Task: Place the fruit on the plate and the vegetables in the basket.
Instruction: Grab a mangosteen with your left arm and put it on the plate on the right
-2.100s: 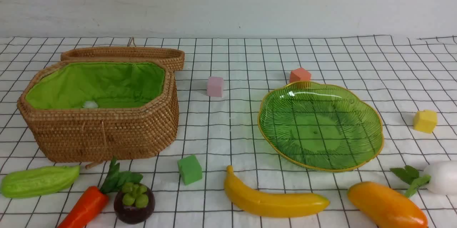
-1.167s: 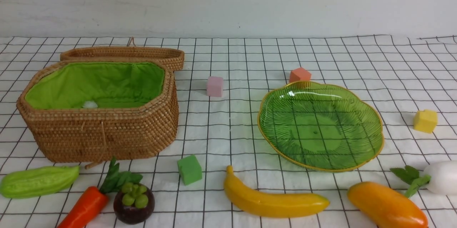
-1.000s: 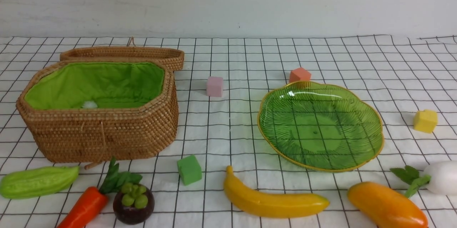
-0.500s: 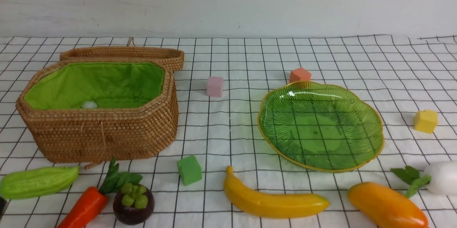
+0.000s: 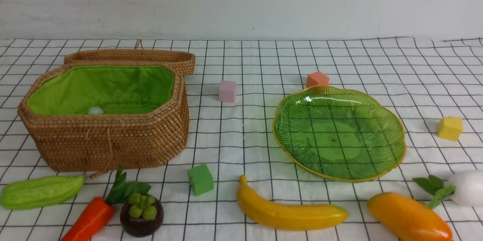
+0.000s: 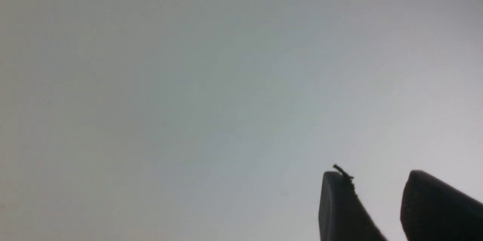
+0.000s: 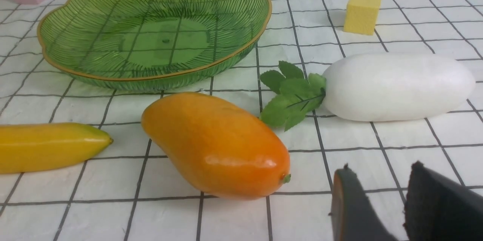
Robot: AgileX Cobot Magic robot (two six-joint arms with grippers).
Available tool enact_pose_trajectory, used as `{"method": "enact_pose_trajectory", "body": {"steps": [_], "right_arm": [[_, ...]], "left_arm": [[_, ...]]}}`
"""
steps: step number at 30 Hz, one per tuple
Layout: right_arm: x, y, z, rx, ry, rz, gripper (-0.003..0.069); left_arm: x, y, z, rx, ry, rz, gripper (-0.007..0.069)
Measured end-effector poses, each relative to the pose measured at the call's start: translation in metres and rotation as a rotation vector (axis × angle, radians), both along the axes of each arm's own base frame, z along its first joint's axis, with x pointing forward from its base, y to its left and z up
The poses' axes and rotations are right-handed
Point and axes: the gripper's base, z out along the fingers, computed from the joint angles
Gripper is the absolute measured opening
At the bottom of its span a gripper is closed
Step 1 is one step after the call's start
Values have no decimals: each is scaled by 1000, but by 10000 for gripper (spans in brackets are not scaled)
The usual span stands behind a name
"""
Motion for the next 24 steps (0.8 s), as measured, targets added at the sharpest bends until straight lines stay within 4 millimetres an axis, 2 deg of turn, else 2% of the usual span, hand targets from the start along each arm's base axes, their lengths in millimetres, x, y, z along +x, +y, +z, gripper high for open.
{"method": "enact_pose_trajectory", "body": {"steps": [3, 4, 5, 7, 8, 9, 10, 13, 15, 18, 19, 22, 24], "right_arm": [[0, 0, 0, 0, 0, 0, 242], [0, 0, 0, 0, 0, 0, 242], [0, 0, 0, 0, 0, 0, 242], [0, 0, 0, 0, 0, 0, 242], [0, 0, 0, 0, 0, 0, 242], [0, 0, 0, 0, 0, 0, 242], [0, 0, 0, 0, 0, 0, 242], [0, 0, 0, 0, 0, 0, 242], [0, 0, 0, 0, 0, 0, 242], [0, 0, 0, 0, 0, 0, 242], [0, 0, 0, 0, 0, 0, 242], [0, 0, 0, 0, 0, 0, 242], [0, 0, 0, 0, 0, 0, 242]], "left_arm": [[41, -7, 8, 70, 306, -20, 239], [44, -8, 7, 77, 328, -19, 239], [67, -10, -2, 139, 474, -8, 239], [98, -11, -19, 220, 635, 14, 239], [112, -12, -28, 241, 698, 19, 239], [115, -13, -30, 243, 714, 17, 239], [137, -15, -47, 240, 830, 7, 239], [159, -20, -74, 216, 1024, -35, 239], [175, -26, -102, 239, 1216, -95, 241], [184, -33, -125, 298, 1372, -189, 265], [189, -37, -135, 319, 1424, -235, 292], [193, -45, -145, 350, 1472, -290, 347], [196, -63, -159, 427, 1528, -351, 451]]}}
